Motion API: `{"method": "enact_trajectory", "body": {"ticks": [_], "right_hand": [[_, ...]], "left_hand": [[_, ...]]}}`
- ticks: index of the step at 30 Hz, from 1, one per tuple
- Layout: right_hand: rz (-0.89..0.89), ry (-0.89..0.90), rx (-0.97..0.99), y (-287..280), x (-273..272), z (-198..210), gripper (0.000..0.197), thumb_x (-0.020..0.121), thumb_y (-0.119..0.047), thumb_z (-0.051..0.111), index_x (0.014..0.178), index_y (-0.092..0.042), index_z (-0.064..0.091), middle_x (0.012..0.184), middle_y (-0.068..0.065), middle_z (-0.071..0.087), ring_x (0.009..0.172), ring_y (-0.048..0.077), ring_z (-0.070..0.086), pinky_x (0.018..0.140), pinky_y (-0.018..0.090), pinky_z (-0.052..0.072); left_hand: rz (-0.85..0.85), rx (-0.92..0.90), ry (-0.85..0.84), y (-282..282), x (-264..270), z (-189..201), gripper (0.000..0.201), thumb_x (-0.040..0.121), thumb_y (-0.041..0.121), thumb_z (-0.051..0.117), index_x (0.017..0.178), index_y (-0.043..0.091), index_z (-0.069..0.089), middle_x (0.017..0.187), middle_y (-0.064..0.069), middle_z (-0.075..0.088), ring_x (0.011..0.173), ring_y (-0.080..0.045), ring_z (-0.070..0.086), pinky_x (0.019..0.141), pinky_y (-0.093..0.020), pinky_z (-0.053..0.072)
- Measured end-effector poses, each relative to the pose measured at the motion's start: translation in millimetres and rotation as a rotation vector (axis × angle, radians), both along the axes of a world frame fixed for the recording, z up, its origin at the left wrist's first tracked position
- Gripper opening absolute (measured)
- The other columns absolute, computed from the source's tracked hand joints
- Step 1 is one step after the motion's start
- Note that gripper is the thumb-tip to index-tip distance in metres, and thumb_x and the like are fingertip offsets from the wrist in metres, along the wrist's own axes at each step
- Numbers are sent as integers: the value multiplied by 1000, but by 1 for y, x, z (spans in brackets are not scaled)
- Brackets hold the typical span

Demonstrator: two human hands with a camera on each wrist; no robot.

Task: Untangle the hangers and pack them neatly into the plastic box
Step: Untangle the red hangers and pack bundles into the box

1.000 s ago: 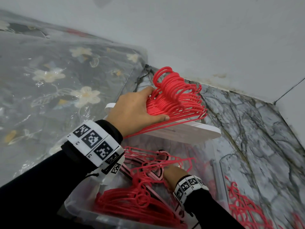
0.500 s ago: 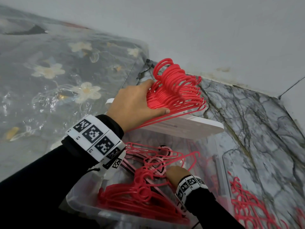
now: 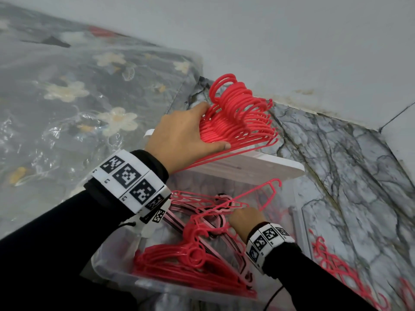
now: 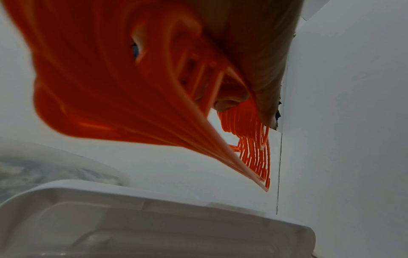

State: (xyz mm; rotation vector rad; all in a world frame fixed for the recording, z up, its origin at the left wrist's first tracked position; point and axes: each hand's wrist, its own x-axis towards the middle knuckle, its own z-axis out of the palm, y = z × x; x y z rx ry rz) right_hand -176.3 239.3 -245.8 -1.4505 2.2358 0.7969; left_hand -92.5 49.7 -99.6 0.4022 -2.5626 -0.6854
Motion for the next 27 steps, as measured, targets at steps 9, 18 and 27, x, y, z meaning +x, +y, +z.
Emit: {"method": "enact_trajectory", "body": {"ticks": [9,18,27], "right_hand": [[11,63,-95,0,-13,34,30,89,2,43,112,-4,61,119,14,59,113,33,56,84,42,48],[-7,81,-101,8,-3,62,30,88,-1,48,113,-10,60,118,10,62,113,30,57,85,39,47],[-456,-316,-501,21,-15,97,7,86,-17,54,84,-21,49,80,6,67,72,23,65,64,27,45]], "left_hand": [[10,-11,-6,-1,-2,1,71,65,69,66,117,22,54,96,5,68,88,-21,65,68,-26,37],[11,-14,-4,-2,-1,1,69,66,68,67,117,23,55,96,5,69,88,-20,65,71,-29,43],[35,-19,27,-3,-1,3,69,65,71,65,114,24,55,91,5,68,85,-22,65,66,-27,37]]}}
